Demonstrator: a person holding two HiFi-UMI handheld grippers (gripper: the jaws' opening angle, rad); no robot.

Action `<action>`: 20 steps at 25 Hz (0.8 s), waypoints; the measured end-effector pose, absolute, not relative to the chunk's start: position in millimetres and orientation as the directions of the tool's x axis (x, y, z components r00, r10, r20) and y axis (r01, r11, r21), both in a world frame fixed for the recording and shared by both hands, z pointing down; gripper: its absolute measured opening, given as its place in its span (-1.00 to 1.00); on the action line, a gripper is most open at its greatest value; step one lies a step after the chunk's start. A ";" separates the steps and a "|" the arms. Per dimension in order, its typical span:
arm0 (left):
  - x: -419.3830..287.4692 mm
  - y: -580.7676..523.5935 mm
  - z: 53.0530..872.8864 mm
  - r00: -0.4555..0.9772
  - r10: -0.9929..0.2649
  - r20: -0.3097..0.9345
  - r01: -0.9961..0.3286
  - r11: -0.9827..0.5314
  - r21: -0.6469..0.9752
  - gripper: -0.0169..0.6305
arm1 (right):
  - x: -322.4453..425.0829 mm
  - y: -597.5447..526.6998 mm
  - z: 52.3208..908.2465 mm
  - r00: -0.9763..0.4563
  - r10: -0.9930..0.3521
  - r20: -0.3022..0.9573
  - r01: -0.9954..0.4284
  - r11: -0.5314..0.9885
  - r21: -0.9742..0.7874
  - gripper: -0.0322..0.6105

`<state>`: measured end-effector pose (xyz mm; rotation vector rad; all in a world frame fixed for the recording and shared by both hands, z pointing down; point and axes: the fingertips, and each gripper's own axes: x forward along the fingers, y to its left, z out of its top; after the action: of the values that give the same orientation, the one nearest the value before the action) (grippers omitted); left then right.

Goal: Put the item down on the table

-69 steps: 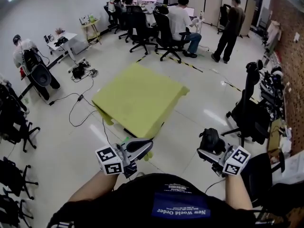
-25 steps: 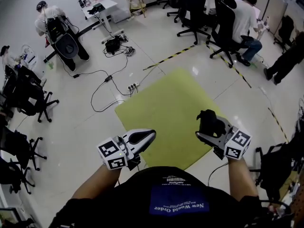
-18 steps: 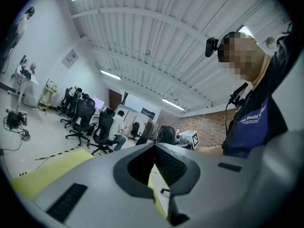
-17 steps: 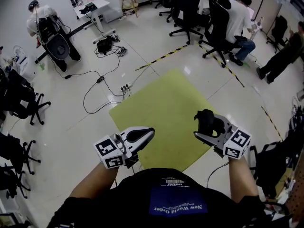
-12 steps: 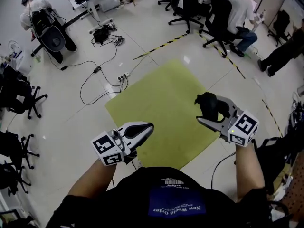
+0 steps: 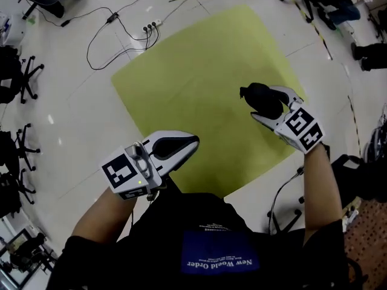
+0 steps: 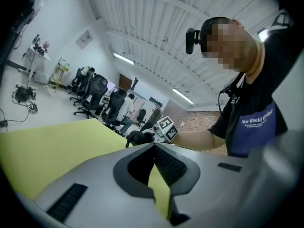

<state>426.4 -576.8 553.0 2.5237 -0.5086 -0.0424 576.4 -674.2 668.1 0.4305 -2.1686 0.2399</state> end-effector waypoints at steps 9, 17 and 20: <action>437.0 -576.7 575.8 0.949 -0.306 0.074 -0.296 -0.788 0.539 -0.97 | 584.7 -675.7 751.5 -0.299 -0.186 0.936 -0.299 0.950 0.093 0.09; 435.3 -581.6 584.1 0.948 -0.308 0.086 -0.302 -0.772 0.560 -0.97 | 577.8 -675.7 762.9 -0.284 -0.143 0.948 -0.269 0.961 0.064 0.10; 437.5 -577.5 581.3 0.946 -0.312 0.087 -0.306 -0.770 0.559 -0.97 | 577.3 -674.1 751.6 -0.322 -0.141 0.936 -0.289 0.956 0.044 0.27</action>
<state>437.5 -577.5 581.3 2.5021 -0.4365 -0.0140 577.3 -674.1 751.6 0.3117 -1.9049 0.1539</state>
